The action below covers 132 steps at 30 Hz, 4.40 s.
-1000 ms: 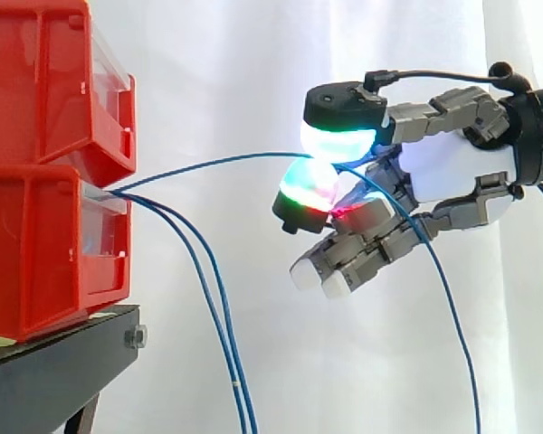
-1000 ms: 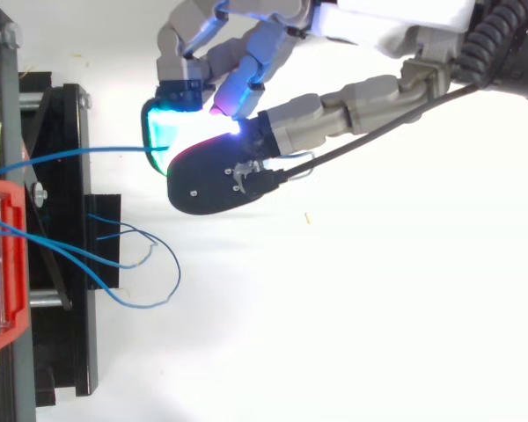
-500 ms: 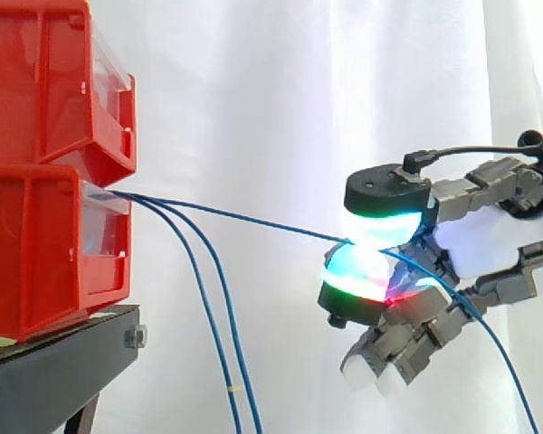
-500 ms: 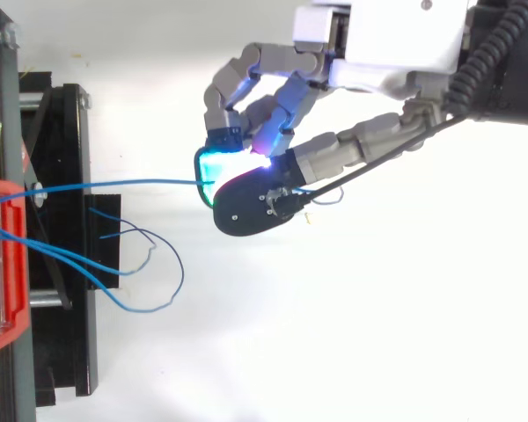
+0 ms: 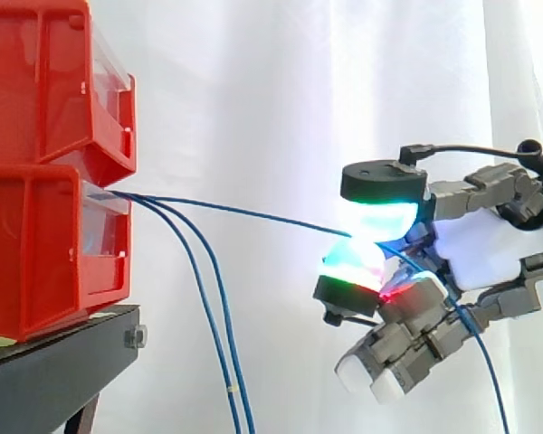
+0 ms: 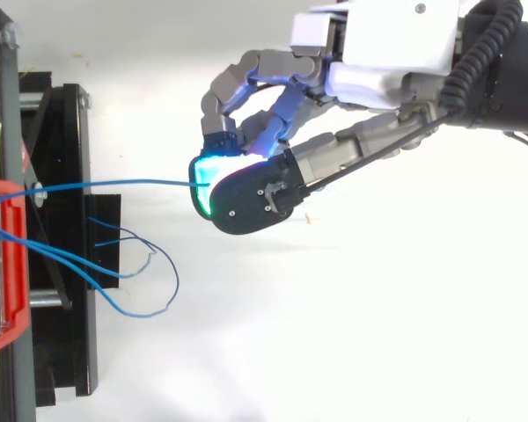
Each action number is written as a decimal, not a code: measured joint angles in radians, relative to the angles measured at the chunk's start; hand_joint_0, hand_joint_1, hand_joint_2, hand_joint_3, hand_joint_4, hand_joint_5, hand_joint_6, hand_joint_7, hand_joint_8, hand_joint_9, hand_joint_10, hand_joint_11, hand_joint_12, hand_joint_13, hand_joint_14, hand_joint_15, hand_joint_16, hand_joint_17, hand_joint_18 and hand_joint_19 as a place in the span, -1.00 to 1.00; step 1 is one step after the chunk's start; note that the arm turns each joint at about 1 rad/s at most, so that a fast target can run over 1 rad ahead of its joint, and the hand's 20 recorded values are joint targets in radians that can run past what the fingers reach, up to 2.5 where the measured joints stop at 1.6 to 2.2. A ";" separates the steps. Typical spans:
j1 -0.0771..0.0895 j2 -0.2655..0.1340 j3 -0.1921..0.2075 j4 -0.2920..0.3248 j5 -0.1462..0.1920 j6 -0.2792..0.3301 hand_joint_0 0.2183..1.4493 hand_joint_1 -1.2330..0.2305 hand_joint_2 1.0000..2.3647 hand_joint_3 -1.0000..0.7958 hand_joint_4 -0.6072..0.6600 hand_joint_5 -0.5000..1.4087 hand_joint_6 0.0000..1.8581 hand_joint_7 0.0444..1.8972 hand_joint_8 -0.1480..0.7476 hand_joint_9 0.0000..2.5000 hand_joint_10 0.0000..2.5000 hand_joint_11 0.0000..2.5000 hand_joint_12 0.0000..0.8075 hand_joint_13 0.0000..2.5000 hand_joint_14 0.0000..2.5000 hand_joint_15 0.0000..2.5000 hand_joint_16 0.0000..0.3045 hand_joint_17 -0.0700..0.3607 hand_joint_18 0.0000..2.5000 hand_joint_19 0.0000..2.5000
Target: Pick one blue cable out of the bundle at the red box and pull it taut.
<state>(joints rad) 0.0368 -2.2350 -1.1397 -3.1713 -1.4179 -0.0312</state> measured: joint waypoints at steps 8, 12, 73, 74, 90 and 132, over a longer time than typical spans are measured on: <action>0.000 0.000 -0.032 0.034 -0.002 0.002 -0.31 -0.34 -0.96 0.06 -0.15 -0.66 0.03 0.16 0.02 -0.14 -1.00 0.07 -0.05 -0.52 -0.99 -0.70 -0.68 -0.17 -0.57 -0.80; 0.000 0.000 -0.060 0.067 -0.004 -0.001 -0.31 -0.33 -0.96 0.06 -0.15 -0.66 0.03 0.15 0.02 -0.14 -1.00 0.06 -0.05 -0.52 -0.99 -0.70 -0.68 -0.17 -0.57 -0.81; 0.018 0.000 -0.278 0.422 0.002 -0.004 -0.30 -0.32 -0.96 0.04 -0.14 -0.66 0.03 0.11 0.02 -0.14 -1.00 0.06 -0.05 -0.52 -0.99 -0.70 -0.68 -0.17 -0.57 -0.80; 0.018 0.000 -0.278 0.422 0.002 -0.004 -0.30 -0.32 -0.96 0.04 -0.15 -0.66 0.03 0.11 0.03 -0.14 -1.00 0.06 -0.05 -0.52 -0.99 -0.70 -0.68 -0.17 -0.57 -0.80; 0.018 0.000 -0.278 0.422 0.002 -0.004 -0.29 -0.32 -0.96 0.03 -0.14 -0.67 0.03 0.10 0.02 -0.14 -1.00 0.06 -0.05 -0.52 -0.99 -0.70 -0.68 -0.17 -0.57 -0.80; 0.018 0.000 -0.278 0.422 0.002 -0.004 -0.29 -0.32 -0.96 0.03 -0.14 -0.67 0.03 0.10 0.02 -0.14 -1.00 0.06 -0.05 -0.52 -0.99 -0.71 -0.68 -0.17 -0.57 -0.80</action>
<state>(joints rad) 0.0552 -2.2350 -1.4173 -2.7489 -1.4159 -0.0353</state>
